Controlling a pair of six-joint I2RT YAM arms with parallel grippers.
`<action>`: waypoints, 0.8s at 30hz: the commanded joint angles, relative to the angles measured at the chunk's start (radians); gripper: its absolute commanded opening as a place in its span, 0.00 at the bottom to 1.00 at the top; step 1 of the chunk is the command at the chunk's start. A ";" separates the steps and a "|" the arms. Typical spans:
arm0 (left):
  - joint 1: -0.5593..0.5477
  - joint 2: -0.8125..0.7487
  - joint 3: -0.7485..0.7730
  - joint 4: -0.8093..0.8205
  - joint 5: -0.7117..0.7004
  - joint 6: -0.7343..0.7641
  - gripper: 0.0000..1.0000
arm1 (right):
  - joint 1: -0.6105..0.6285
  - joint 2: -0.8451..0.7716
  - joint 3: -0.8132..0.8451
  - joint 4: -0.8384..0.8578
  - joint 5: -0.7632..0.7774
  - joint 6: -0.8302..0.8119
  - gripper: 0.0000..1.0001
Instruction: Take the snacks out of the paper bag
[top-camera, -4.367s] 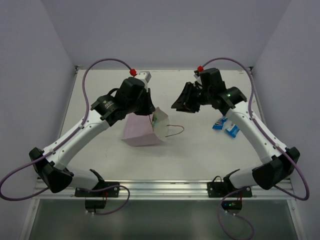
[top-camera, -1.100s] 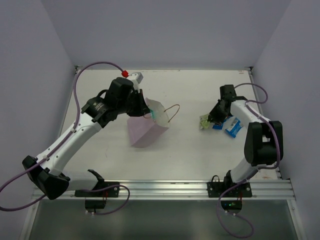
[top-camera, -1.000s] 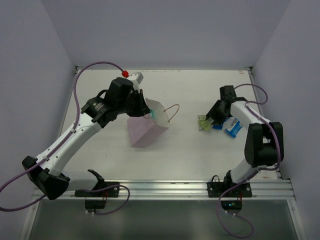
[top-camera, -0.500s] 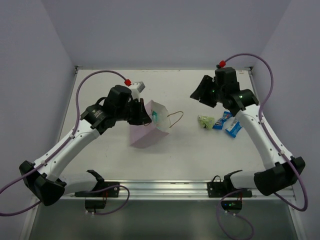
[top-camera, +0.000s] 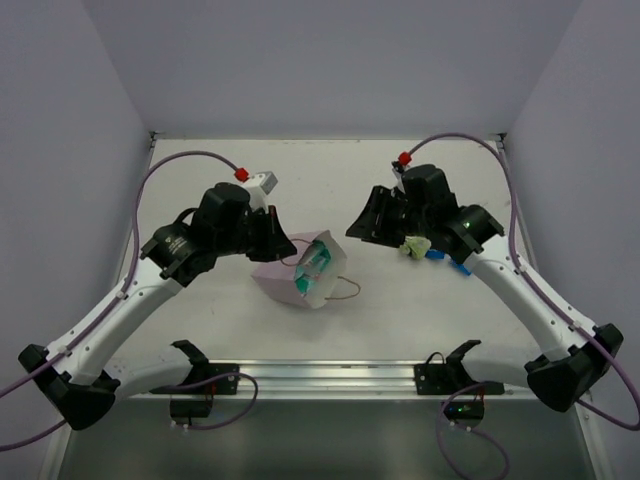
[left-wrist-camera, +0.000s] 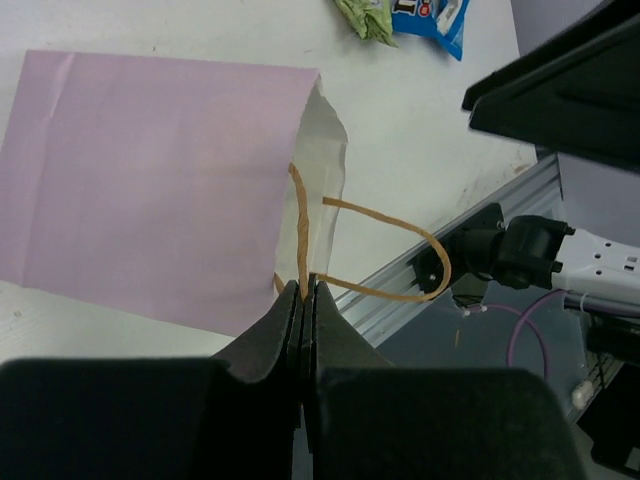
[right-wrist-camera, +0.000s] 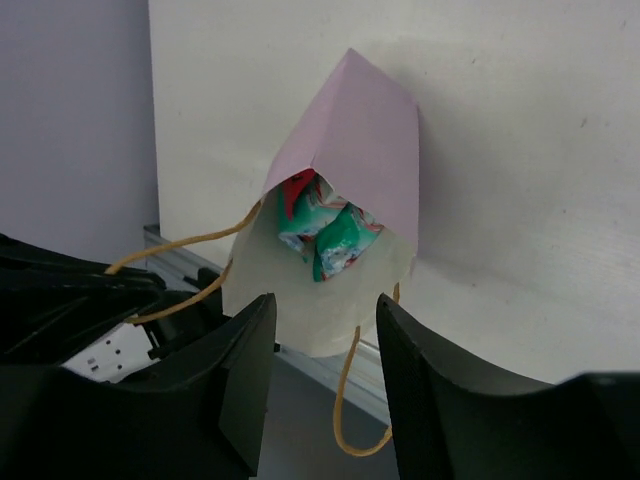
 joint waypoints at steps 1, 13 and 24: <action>-0.006 -0.013 -0.020 -0.010 -0.015 -0.054 0.00 | 0.052 -0.107 -0.131 0.116 -0.022 0.103 0.47; -0.046 0.116 0.011 0.050 0.005 -0.048 0.00 | 0.216 -0.197 -0.333 0.307 0.001 0.258 0.42; -0.057 0.150 0.051 0.062 0.045 -0.044 0.00 | 0.253 -0.378 -0.583 0.439 0.114 0.423 0.33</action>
